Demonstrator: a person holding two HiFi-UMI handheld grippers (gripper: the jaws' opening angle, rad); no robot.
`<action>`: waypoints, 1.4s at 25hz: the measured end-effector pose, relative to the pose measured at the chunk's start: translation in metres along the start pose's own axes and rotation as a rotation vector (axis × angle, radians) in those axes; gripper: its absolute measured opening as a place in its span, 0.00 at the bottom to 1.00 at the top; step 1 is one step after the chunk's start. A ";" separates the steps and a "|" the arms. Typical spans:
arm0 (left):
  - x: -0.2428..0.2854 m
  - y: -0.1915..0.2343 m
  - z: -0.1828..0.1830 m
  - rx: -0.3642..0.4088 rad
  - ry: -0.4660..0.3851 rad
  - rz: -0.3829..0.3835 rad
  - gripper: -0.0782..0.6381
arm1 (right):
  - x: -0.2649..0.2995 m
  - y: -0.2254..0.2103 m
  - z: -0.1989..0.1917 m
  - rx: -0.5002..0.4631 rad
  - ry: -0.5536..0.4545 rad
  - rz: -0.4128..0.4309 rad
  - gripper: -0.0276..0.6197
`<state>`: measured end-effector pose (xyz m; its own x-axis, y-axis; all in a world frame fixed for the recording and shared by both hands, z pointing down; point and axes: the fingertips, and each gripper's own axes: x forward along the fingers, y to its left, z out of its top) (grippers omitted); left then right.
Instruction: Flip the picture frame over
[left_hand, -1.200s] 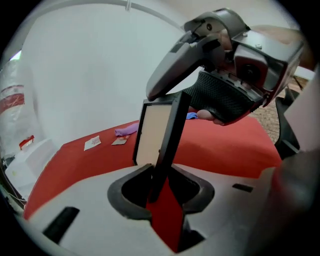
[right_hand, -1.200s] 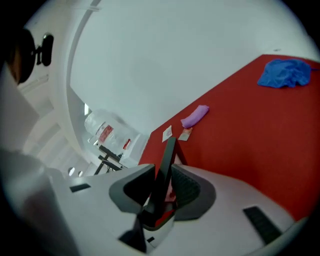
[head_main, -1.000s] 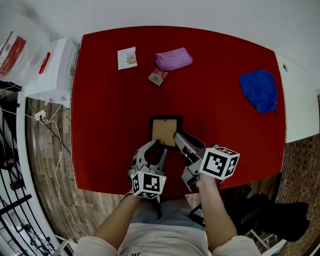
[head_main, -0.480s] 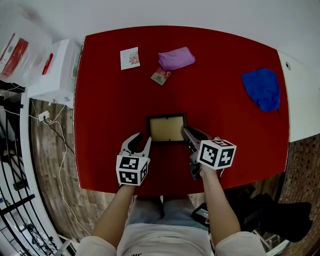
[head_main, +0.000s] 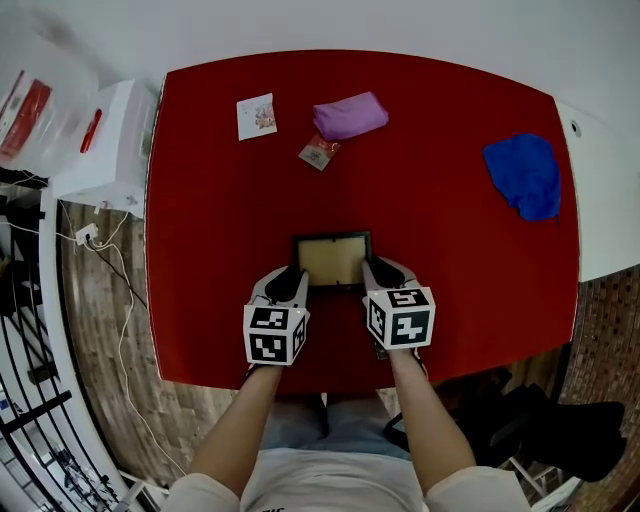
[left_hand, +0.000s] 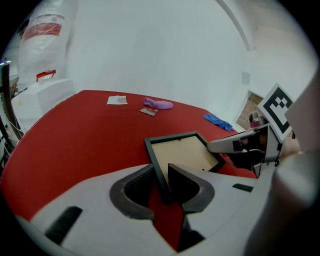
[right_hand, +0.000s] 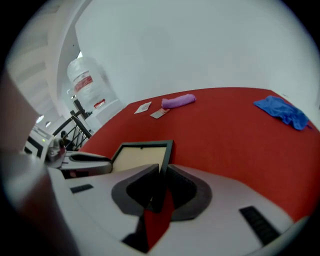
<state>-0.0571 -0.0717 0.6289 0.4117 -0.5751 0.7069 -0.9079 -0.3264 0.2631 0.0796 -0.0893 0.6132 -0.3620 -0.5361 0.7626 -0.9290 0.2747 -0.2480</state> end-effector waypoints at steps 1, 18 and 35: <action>0.001 0.000 0.000 0.000 0.001 0.001 0.24 | 0.001 0.000 -0.001 -0.029 0.005 -0.018 0.13; 0.003 -0.001 0.001 0.049 -0.003 0.020 0.24 | 0.006 0.001 0.001 -0.172 -0.016 -0.148 0.14; -0.169 -0.050 0.040 0.130 -0.153 0.032 0.12 | -0.144 0.069 0.007 -0.194 -0.111 -0.051 0.05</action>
<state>-0.0780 0.0112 0.4702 0.3990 -0.6909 0.6029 -0.9068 -0.3948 0.1477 0.0666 0.0008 0.4820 -0.3308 -0.6348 0.6983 -0.9182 0.3874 -0.0829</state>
